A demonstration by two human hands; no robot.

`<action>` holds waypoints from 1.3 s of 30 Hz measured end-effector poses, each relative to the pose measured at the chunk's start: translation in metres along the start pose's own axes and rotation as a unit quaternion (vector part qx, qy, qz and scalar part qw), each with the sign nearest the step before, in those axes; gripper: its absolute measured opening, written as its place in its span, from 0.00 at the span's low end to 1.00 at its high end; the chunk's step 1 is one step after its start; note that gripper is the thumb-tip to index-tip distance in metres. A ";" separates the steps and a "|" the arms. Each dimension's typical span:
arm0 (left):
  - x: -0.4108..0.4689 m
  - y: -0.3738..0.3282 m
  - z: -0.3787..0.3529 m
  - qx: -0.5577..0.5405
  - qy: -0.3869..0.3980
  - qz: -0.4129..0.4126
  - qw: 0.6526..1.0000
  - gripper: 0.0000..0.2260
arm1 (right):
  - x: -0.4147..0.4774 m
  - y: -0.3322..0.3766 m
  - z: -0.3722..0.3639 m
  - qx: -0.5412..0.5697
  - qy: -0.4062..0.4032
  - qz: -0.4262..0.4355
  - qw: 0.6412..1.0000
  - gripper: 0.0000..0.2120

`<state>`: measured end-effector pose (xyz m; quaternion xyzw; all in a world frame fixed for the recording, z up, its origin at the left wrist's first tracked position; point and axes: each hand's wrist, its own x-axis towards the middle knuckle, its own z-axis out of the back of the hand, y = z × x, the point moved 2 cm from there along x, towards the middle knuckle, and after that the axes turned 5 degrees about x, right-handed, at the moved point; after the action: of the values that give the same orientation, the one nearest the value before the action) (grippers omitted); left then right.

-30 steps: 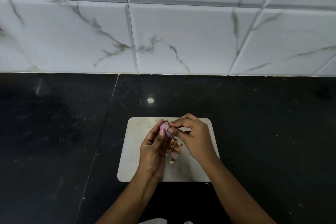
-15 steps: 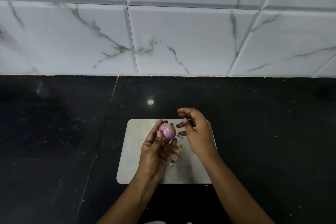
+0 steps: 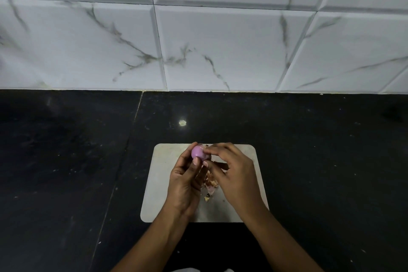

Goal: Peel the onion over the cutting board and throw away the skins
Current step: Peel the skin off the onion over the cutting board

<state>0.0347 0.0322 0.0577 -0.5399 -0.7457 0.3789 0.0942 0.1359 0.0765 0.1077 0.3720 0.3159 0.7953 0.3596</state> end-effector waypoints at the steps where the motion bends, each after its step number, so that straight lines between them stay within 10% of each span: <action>1: 0.001 0.000 0.000 -0.004 0.004 0.000 1.000 0.20 | 0.000 0.000 -0.001 0.003 -0.002 -0.007 1.000 0.13; 19: 0.003 0.001 0.008 -0.009 -0.012 0.017 1.000 0.15 | 0.023 0.007 0.004 -0.046 0.187 -0.030 0.981 0.05; 28: 0.005 0.004 0.010 -0.096 -0.033 0.072 0.992 0.13 | 0.009 -0.011 0.020 0.077 -0.056 -0.083 0.992 0.07; 33: 0.003 0.004 0.014 -0.120 -0.022 0.109 0.987 0.16 | 0.002 -0.040 -0.007 -0.130 0.152 -0.108 0.974 0.09; 39: 0.002 0.000 0.017 -0.095 0.004 0.093 0.991 0.16 | 0.007 -0.026 0.005 -0.003 0.020 -0.082 0.996 0.06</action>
<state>0.0252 0.0260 0.0454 -0.6148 -0.7246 0.3112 0.0103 0.1455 0.0979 0.0930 0.3278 0.3505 0.7714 0.4180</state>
